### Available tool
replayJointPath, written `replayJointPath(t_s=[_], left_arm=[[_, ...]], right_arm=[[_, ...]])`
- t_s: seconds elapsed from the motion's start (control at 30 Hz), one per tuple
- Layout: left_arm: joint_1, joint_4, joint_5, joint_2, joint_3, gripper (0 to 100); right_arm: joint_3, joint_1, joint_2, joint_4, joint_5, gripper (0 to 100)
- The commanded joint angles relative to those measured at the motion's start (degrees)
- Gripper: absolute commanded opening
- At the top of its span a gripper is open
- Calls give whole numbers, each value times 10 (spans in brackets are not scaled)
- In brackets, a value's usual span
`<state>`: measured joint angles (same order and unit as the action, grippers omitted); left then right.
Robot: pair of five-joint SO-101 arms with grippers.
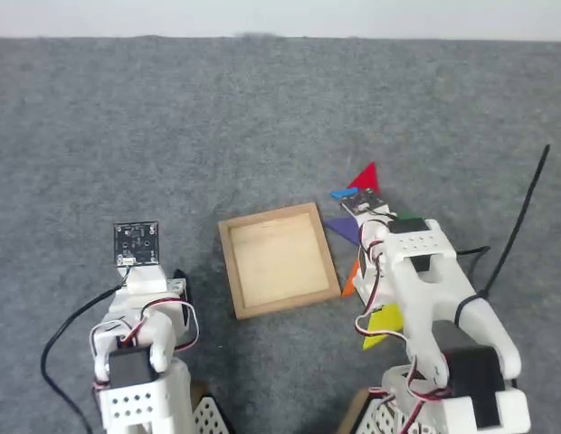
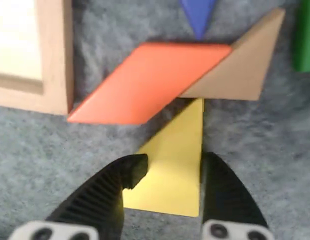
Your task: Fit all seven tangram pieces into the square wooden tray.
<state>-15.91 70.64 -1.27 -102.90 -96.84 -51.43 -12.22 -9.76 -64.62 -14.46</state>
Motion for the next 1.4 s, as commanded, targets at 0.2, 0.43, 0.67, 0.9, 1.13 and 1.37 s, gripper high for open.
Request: replayJointPath(t_s=[0.2,0.43,0.67,0.9,1.13,1.37], left_arm=[[-4,2,3,-5,3,111],[-4,2,3,-5,3,111],[-4,2,3,-5,3,111],[-4,2,3,-5,3,111],[-4,2,3,-5,3,111],[-4,2,3,-5,3,111]], right_arm=[[-3,-20,23,18,18,196],[-13,56,-121,9,26,208],[-111,15,-304,8,-2,209],[-117,-7,-193,5,-34,285],[-23,-25,45,-1,-38,303],[52,71,104,-11,-36,292]])
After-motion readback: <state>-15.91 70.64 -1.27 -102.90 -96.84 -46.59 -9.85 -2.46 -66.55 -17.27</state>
